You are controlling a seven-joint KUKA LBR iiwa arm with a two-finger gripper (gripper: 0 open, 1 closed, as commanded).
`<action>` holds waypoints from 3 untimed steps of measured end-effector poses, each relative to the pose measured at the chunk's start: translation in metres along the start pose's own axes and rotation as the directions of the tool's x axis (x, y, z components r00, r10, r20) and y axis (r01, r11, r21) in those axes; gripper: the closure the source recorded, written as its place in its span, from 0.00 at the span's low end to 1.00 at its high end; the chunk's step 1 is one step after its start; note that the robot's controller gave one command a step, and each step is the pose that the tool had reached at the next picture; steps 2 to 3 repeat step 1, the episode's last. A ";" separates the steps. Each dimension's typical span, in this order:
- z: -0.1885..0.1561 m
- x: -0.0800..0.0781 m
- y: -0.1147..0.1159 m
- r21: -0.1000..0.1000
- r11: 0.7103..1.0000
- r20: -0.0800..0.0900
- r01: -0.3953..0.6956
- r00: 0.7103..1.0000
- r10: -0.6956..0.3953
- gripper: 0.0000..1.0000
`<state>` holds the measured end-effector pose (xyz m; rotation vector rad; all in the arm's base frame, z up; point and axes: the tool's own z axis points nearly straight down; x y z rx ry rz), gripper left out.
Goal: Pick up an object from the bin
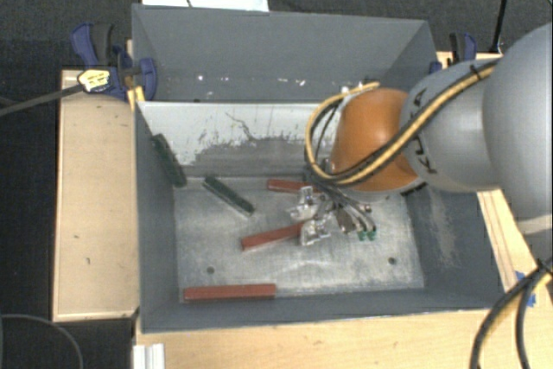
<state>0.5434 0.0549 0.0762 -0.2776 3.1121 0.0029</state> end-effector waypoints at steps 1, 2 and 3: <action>-0.135 0.007 0.002 0.001 1.000 -0.014 0.007 1.000 -0.007 1.00; -0.135 0.007 0.002 0.001 1.000 -0.014 0.007 1.000 -0.007 1.00; -0.135 0.007 0.002 0.001 1.000 -0.014 0.007 1.000 -0.007 1.00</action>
Offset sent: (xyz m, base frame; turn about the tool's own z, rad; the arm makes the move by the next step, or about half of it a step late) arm 0.0000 0.0000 0.0000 0.0000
